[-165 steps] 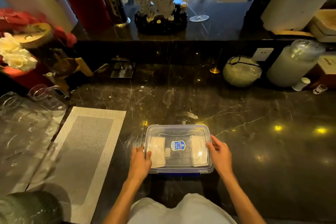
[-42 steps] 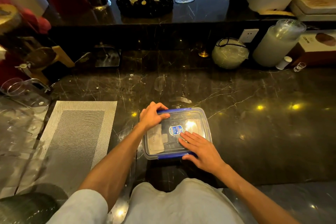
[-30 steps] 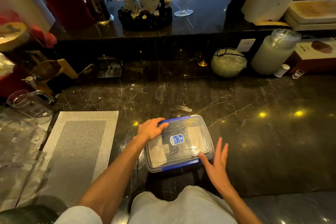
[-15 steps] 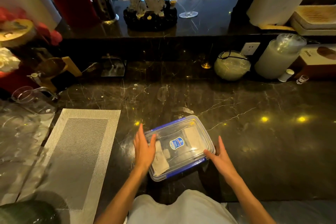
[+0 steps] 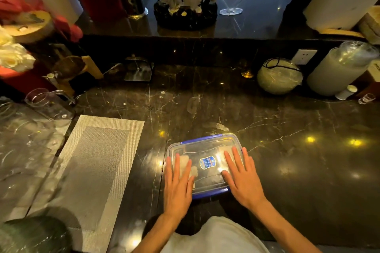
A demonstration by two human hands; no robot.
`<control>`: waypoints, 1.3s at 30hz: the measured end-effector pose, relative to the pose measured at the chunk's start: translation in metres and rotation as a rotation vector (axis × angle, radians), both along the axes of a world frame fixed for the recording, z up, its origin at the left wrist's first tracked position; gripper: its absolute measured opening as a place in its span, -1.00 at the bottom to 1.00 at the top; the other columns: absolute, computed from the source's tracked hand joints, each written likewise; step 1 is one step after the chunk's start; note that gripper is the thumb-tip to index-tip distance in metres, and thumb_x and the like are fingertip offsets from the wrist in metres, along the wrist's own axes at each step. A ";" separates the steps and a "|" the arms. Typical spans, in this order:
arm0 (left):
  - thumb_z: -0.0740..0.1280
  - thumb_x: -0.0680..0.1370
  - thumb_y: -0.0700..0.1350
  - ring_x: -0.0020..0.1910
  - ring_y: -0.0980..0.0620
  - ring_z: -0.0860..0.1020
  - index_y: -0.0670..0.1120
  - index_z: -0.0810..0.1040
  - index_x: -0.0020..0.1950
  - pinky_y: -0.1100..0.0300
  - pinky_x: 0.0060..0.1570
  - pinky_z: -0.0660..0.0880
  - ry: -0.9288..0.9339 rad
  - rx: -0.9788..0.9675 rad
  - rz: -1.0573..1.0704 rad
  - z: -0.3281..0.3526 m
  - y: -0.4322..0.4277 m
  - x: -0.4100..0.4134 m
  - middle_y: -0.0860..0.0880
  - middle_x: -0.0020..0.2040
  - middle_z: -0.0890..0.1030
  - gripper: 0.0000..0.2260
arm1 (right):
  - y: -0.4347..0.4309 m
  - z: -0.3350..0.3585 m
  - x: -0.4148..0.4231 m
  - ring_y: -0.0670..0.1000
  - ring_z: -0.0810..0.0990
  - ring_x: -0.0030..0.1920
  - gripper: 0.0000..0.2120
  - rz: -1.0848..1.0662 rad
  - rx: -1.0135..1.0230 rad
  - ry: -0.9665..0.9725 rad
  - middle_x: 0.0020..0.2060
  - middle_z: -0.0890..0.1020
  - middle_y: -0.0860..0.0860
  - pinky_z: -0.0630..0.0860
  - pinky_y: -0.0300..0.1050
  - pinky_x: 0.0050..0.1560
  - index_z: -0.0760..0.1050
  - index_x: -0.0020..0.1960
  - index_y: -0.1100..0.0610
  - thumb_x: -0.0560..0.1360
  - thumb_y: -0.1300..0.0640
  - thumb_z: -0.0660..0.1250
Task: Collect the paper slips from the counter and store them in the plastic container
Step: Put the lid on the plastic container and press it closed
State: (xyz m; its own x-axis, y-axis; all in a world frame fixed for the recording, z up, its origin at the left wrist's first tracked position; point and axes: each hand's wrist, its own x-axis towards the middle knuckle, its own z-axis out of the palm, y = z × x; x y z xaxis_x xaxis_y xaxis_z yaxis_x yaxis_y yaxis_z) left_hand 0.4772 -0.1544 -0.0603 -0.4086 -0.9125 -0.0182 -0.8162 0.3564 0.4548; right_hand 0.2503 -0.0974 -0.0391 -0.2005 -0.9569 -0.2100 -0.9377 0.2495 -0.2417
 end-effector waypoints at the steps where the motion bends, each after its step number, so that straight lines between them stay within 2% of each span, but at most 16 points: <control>1: 0.16 0.65 -0.01 0.61 -0.18 -0.04 0.07 0.05 0.60 -0.24 0.54 -0.06 -0.028 -0.053 -0.069 0.001 -0.003 0.000 -0.07 0.63 0.02 -0.46 | -0.001 0.000 0.000 0.14 -0.26 0.59 -0.36 0.008 -0.019 0.040 0.61 -0.09 0.02 -0.17 0.18 0.59 -0.08 0.61 -0.03 0.61 -0.28 -0.20; 3: 0.25 0.60 -0.06 0.55 -0.24 0.18 -0.03 0.20 0.56 -0.31 0.46 0.12 -0.093 -0.121 -0.157 0.001 -0.007 -0.002 -0.12 0.58 0.21 -0.47 | -0.002 0.001 -0.004 0.18 -0.12 0.61 -0.36 0.087 -0.023 0.104 0.61 0.01 0.04 -0.07 0.27 0.55 0.00 0.61 0.00 0.61 -0.28 -0.13; 5: 0.35 0.56 0.00 0.52 -0.26 0.24 -0.08 0.20 0.55 -0.34 0.43 0.17 -0.158 -0.123 -0.197 -0.001 -0.008 -0.005 -0.18 0.56 0.24 -0.38 | 0.000 -0.002 -0.014 0.16 -0.10 0.61 -0.32 0.224 -0.004 0.102 0.61 0.02 0.03 -0.01 0.33 0.51 -0.03 0.61 -0.03 0.60 -0.34 -0.07; 8: 0.13 0.57 0.31 0.57 -0.23 0.13 0.01 0.12 0.60 -0.36 0.45 0.06 -0.248 -0.088 -0.282 0.000 -0.007 -0.004 -0.21 0.59 0.15 -0.32 | 0.001 -0.007 -0.025 0.14 -0.15 0.61 -0.23 0.315 0.035 0.060 0.62 -0.06 0.01 -0.04 0.43 0.48 -0.08 0.61 -0.08 0.54 -0.43 0.01; 11: 0.08 0.44 0.51 0.59 -0.24 0.03 0.09 0.10 0.60 -0.48 0.39 0.05 -0.311 -0.089 -0.418 -0.002 -0.017 -0.001 -0.21 0.60 0.13 -0.16 | -0.003 -0.011 -0.024 0.12 -0.20 0.61 -0.15 0.288 0.066 -0.014 0.62 -0.11 -0.04 0.04 0.47 0.46 -0.11 0.60 -0.13 0.47 -0.51 0.04; 15: 0.08 0.43 0.52 0.59 -0.26 0.03 0.12 0.10 0.59 -0.53 0.33 0.11 -0.349 -0.096 -0.494 -0.003 -0.051 -0.007 -0.22 0.60 0.13 -0.17 | -0.021 -0.011 -0.028 0.14 -0.20 0.61 -0.02 0.229 0.053 -0.091 0.62 -0.10 -0.03 0.23 0.41 0.43 -0.11 0.61 -0.11 0.38 -0.57 0.11; 21: 0.07 0.43 0.52 0.61 -0.17 0.01 0.22 0.07 0.58 -0.54 0.34 0.03 -0.357 -0.143 -0.570 -0.004 -0.131 -0.032 -0.14 0.62 0.09 -0.22 | -0.069 -0.014 -0.035 0.13 -0.12 0.61 -0.04 0.075 -0.015 -0.089 0.62 0.00 0.00 0.36 0.29 0.40 -0.02 0.61 -0.09 0.38 -0.57 0.11; 26: 0.06 0.41 0.54 0.61 -0.19 -0.08 0.29 -0.01 0.57 -0.49 0.40 0.00 -0.356 -0.132 -0.507 -0.001 -0.183 -0.064 -0.06 0.64 0.01 -0.22 | -0.126 -0.017 -0.065 0.08 -0.13 0.62 -0.06 0.055 -0.067 -0.078 0.62 -0.03 -0.05 0.48 0.24 0.31 -0.05 0.60 -0.15 0.37 -0.58 0.09; 32: 0.06 0.36 0.55 0.60 -0.09 -0.21 0.40 -0.14 0.52 -0.45 0.36 0.20 -0.284 -0.068 -0.444 0.002 -0.262 -0.111 0.05 0.64 -0.13 -0.21 | -0.209 -0.013 -0.109 0.04 -0.19 0.61 -0.08 0.057 -0.097 -0.067 0.62 -0.05 -0.08 0.49 0.16 0.33 -0.13 0.58 -0.24 0.35 -0.62 0.02; 34: 0.07 0.34 0.56 0.60 -0.07 -0.24 0.42 -0.16 0.51 -0.42 0.36 0.22 -0.268 -0.066 -0.418 0.001 -0.286 -0.125 0.07 0.63 -0.15 -0.20 | -0.238 -0.012 -0.125 0.02 -0.24 0.60 -0.07 0.062 -0.084 -0.068 0.62 -0.07 -0.09 0.42 0.20 0.40 -0.20 0.55 -0.29 0.32 -0.64 -0.04; 37: 0.06 0.33 0.57 0.60 -0.08 -0.22 0.42 -0.17 0.51 -0.43 0.38 0.19 -0.257 -0.084 -0.403 -0.001 -0.322 -0.146 0.06 0.64 -0.12 -0.19 | -0.278 -0.011 -0.146 0.02 -0.24 0.60 -0.04 0.066 -0.084 -0.077 0.61 -0.05 -0.08 0.31 0.26 0.47 -0.13 0.57 -0.24 0.29 -0.65 -0.05; 39: 0.06 0.32 0.57 0.61 -0.09 -0.19 0.43 -0.19 0.50 -0.43 0.38 0.19 -0.279 -0.101 -0.409 -0.002 -0.348 -0.157 0.05 0.64 -0.10 -0.19 | -0.303 -0.011 -0.158 -0.02 -0.29 0.57 -0.03 0.057 -0.078 -0.060 0.61 -0.07 -0.09 0.28 0.26 0.46 -0.15 0.57 -0.25 0.28 -0.65 -0.04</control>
